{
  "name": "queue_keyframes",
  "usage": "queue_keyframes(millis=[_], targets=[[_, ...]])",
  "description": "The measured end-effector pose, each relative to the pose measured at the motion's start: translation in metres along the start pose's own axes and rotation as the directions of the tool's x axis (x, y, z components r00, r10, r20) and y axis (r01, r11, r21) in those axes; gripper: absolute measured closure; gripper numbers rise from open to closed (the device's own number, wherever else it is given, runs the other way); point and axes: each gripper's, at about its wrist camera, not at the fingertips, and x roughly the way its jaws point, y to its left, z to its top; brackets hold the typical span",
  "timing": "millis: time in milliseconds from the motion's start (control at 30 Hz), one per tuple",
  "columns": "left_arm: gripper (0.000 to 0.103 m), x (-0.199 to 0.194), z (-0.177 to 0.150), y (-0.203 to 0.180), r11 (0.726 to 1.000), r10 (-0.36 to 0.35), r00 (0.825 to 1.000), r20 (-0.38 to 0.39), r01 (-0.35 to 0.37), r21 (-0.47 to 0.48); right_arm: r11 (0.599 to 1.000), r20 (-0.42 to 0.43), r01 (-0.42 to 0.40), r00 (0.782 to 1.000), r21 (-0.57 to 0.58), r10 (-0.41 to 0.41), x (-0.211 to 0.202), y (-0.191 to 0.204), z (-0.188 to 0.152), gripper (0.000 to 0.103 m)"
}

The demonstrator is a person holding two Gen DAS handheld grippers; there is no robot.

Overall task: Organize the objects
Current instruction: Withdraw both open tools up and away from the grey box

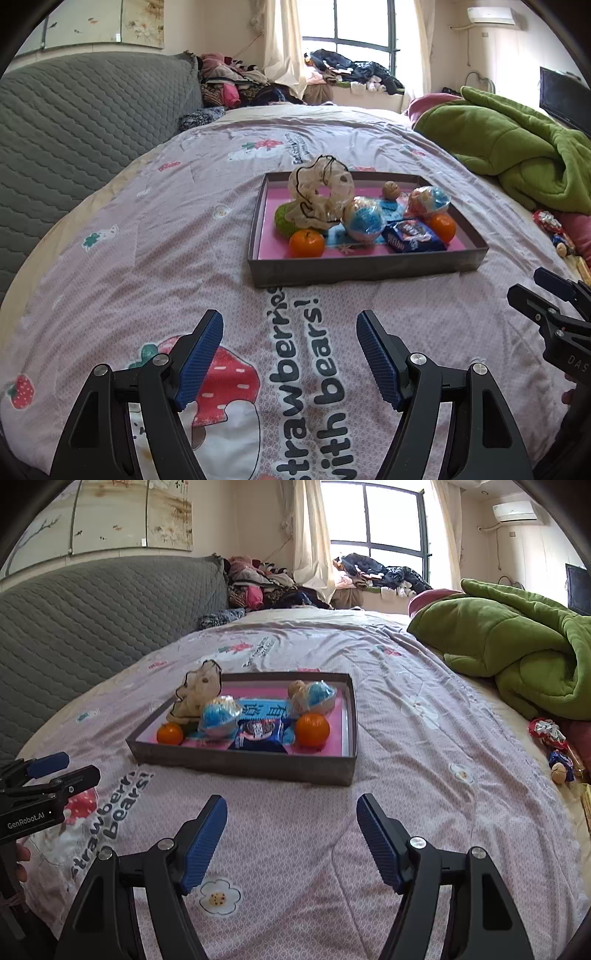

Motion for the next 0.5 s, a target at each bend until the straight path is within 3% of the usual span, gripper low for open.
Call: queue_keyframes(millis=[500], targets=[[0.027,0.015,-0.019,0.002,1.0,0.011,1.0,-0.016,-0.011,-0.008,1.0,-0.032,0.011,0.999,0.029,-0.01,0.009,-0.006,-0.016,0.031]])
